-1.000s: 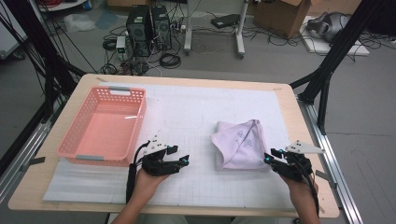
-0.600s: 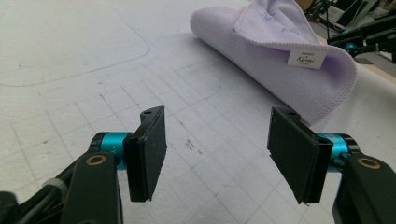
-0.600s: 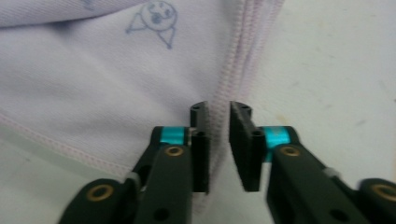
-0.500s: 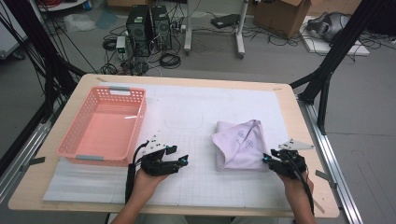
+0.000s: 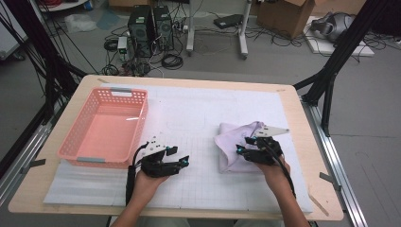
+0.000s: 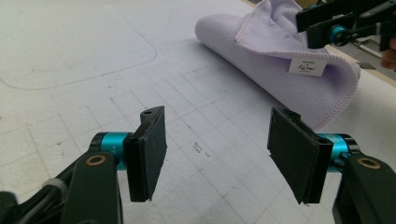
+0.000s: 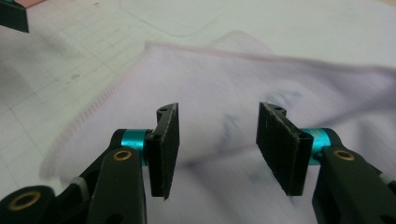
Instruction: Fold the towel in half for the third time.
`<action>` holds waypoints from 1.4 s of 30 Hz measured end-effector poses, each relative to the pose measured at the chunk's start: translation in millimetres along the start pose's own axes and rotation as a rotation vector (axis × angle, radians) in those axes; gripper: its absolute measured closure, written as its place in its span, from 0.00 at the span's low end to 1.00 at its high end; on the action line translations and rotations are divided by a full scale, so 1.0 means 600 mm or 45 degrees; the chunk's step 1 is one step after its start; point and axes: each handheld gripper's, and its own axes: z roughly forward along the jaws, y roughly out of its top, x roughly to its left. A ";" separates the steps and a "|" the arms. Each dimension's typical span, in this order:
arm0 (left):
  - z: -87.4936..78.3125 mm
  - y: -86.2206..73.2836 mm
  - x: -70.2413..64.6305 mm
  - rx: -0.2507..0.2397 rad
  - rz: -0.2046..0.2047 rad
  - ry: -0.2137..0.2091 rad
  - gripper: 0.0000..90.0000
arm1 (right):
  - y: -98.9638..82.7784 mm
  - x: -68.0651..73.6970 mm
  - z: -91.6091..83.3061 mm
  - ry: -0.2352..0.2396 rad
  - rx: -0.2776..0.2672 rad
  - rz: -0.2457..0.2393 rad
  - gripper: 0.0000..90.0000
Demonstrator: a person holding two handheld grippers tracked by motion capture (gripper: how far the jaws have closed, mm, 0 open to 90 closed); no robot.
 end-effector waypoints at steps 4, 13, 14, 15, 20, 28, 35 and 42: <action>0.000 0.000 0.002 0.000 0.001 0.002 0.42 | 0.013 0.013 0.040 0.023 0.093 -0.069 0.64; 0.001 -0.002 0.000 0.011 0.002 -0.001 0.42 | -0.001 0.006 0.028 0.031 0.072 -0.047 0.94; 0.000 -0.002 0.000 0.012 0.003 0.001 0.42 | -0.004 0.004 0.019 0.031 0.049 -0.044 0.94; 0.000 -0.002 0.001 0.013 0.005 0.002 0.42 | -0.007 0.004 0.009 0.027 0.032 -0.039 0.94; 0.001 -0.002 0.001 0.012 0.004 0.002 0.42 | -0.036 -0.004 -0.037 -0.032 -0.020 -0.022 0.93; 0.003 -0.003 0.002 0.012 -0.003 0.008 0.42 | -0.065 -0.034 -0.085 -0.108 -0.068 0.093 0.75; 0.002 -0.002 0.002 0.006 -0.004 -0.002 0.42 | -0.015 -0.018 -0.051 -0.039 -0.077 0.055 0.61; 0.002 -0.002 0.002 0.007 0.009 -0.006 0.42 | 0.018 0.018 0.011 0.005 0.026 -0.069 0.70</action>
